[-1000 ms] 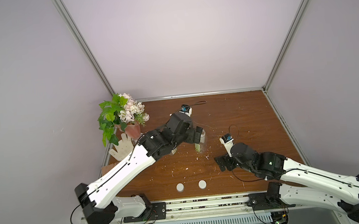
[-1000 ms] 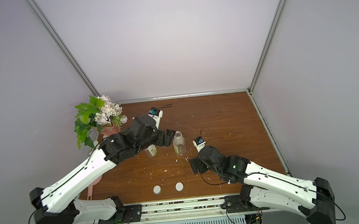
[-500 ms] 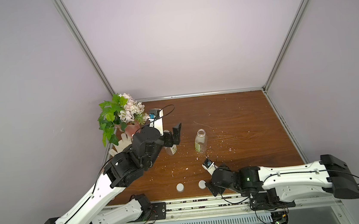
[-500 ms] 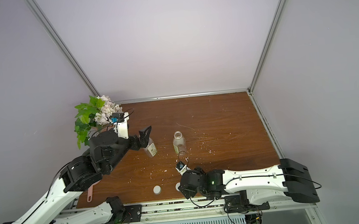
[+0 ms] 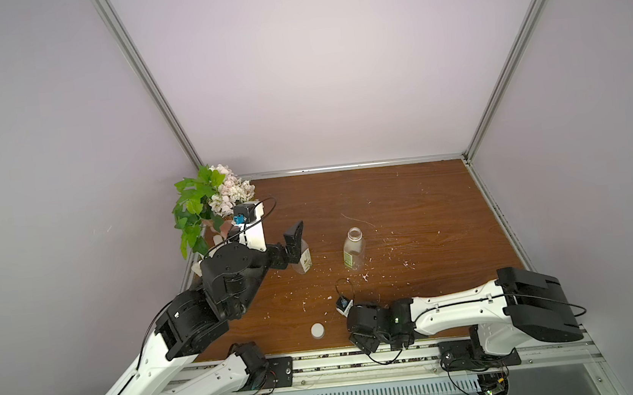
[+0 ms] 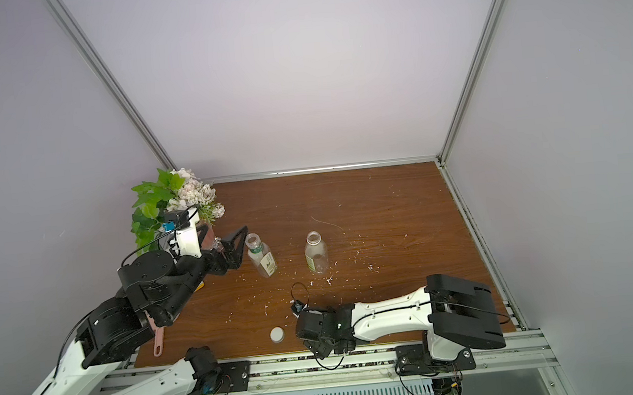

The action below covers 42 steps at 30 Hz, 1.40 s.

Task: Screw on the bottle caps
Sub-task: Pick up the bottle cap from the center of the board.

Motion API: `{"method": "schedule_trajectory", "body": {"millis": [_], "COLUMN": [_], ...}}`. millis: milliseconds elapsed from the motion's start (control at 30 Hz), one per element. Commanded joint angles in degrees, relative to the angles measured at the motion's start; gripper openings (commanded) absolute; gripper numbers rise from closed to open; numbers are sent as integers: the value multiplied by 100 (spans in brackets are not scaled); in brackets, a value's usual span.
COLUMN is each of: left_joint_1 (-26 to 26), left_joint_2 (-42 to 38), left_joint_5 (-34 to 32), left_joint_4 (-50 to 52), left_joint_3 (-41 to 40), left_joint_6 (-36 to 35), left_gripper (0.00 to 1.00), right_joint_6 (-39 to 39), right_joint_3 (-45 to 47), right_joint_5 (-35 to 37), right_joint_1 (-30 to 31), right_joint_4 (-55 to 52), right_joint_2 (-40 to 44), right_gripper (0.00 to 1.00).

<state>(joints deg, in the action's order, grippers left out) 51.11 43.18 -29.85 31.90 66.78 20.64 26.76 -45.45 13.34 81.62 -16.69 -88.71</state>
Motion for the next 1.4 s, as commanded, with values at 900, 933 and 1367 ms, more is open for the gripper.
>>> {"method": "schedule_trajectory", "body": {"millis": [900, 933, 1367], "left_joint_1": [57, 57, 57], "left_joint_2": [199, 225, 455], "left_joint_5": [131, 145, 980], "left_joint_4": [-365, -394, -1260], "left_joint_3": [-359, -381, -914], "left_joint_6": [-320, -328, -632], "left_gripper": [99, 99, 99], "right_joint_6": [-186, -172, 338], "right_joint_3": [-107, -89, 200], "right_joint_5": [-290, -259, 522], "right_joint_1": [-226, -230, -459], "right_joint_4": [184, 167, -523], "right_joint_2": [-15, 60, 1412], "right_gripper": [45, 45, 39]}}
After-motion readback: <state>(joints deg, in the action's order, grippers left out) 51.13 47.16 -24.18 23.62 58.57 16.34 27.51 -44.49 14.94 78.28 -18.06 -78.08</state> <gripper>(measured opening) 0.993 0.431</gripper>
